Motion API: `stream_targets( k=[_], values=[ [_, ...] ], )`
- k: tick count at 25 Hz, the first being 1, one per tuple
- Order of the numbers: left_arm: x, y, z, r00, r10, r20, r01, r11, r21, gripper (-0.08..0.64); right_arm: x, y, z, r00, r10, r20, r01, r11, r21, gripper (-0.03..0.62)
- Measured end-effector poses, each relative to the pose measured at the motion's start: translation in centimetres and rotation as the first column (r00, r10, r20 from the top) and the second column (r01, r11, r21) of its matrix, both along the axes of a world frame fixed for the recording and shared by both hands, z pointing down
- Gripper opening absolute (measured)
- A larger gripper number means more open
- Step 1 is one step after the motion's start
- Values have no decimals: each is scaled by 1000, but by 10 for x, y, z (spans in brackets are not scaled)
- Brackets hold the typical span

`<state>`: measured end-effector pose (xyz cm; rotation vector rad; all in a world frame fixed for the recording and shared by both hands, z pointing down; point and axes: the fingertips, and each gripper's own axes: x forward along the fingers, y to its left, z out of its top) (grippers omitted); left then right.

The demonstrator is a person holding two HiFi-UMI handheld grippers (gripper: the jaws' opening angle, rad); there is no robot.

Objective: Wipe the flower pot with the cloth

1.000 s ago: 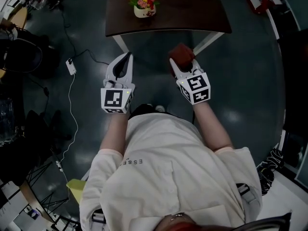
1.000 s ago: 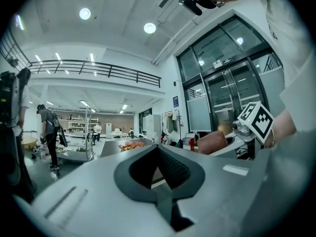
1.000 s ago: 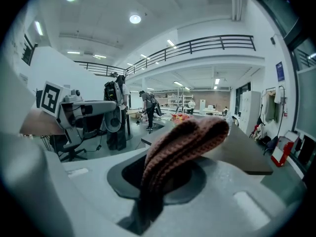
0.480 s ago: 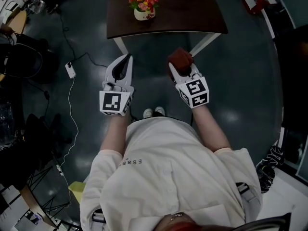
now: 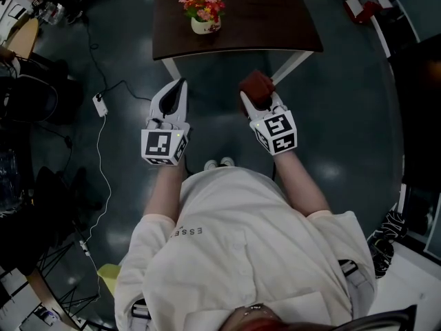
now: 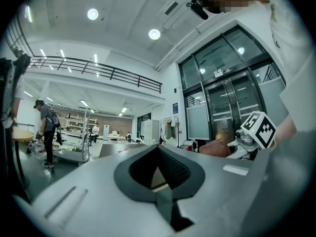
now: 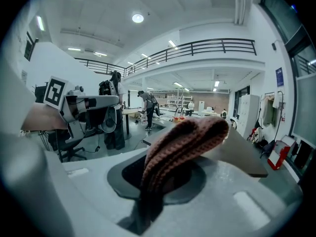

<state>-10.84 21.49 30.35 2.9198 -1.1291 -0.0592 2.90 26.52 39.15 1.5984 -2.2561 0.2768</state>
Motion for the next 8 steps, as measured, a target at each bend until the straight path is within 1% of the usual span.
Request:
stream_targets(
  k=[3,8],
  values=[
    [-1,-1,3,1000,-5,-4,5,1000,0,11,1,-1,3,1000,-4,-8,4,1000,-8,44],
    [1,0,10,1000,-2,10,2,1000,-12,11,1,-4,7,1000,-12,-22,12,1000,-23,44]
  ],
)
